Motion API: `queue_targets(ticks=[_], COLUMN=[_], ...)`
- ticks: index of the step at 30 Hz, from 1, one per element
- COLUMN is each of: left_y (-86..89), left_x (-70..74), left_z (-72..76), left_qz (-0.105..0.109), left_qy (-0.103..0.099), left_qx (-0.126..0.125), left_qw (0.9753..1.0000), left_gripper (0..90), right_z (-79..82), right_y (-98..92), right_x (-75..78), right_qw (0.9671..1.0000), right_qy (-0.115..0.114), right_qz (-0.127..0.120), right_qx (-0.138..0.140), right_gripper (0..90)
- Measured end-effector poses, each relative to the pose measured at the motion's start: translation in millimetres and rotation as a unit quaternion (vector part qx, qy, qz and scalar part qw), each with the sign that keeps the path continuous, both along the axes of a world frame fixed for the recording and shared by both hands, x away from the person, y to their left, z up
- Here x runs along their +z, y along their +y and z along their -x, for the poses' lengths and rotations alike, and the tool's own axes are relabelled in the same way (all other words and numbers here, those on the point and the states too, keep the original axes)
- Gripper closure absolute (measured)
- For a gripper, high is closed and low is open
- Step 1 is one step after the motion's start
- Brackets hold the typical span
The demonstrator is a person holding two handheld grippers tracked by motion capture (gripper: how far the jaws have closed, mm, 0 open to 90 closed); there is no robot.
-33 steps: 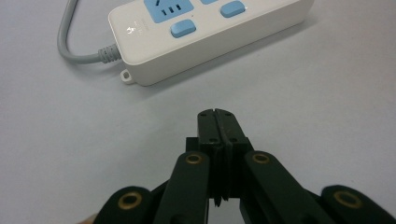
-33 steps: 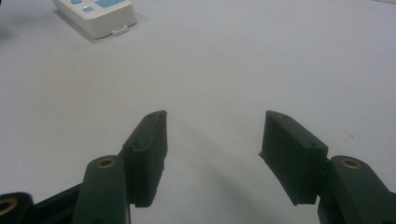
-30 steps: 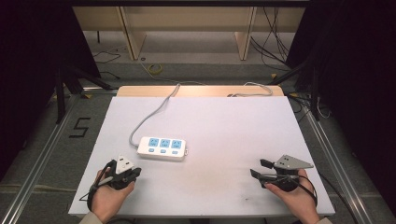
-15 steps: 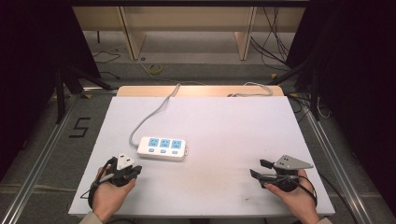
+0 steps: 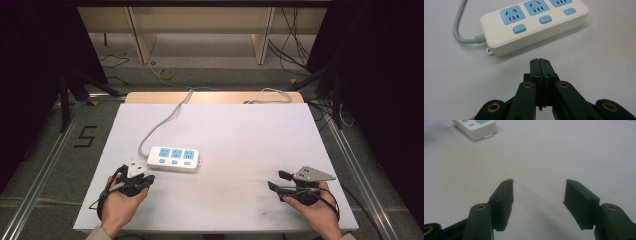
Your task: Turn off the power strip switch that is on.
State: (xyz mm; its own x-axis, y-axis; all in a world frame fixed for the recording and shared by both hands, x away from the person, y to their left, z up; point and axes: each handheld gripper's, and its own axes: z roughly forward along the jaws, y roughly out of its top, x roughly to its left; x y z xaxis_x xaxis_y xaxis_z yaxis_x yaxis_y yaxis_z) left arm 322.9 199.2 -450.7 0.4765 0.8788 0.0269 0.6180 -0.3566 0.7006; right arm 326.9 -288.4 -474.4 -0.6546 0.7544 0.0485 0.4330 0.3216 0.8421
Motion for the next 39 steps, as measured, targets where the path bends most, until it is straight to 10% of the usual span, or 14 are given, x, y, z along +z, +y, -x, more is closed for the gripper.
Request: queue_targets(ticks=[39], left_y=[-11.1], left_x=[8.6], left_z=[-17.3], left_qz=[-0.006], left_qy=[0.004], left_qx=[-0.001], left_qw=[1.0], left_gripper=[89.7], right_z=[0.3], right_y=[1.0], right_x=[-0.4], right_qw=[1.0], right_qy=[0.003], right_qz=[0.001], right_qx=[0.001], right_gripper=[40.7])
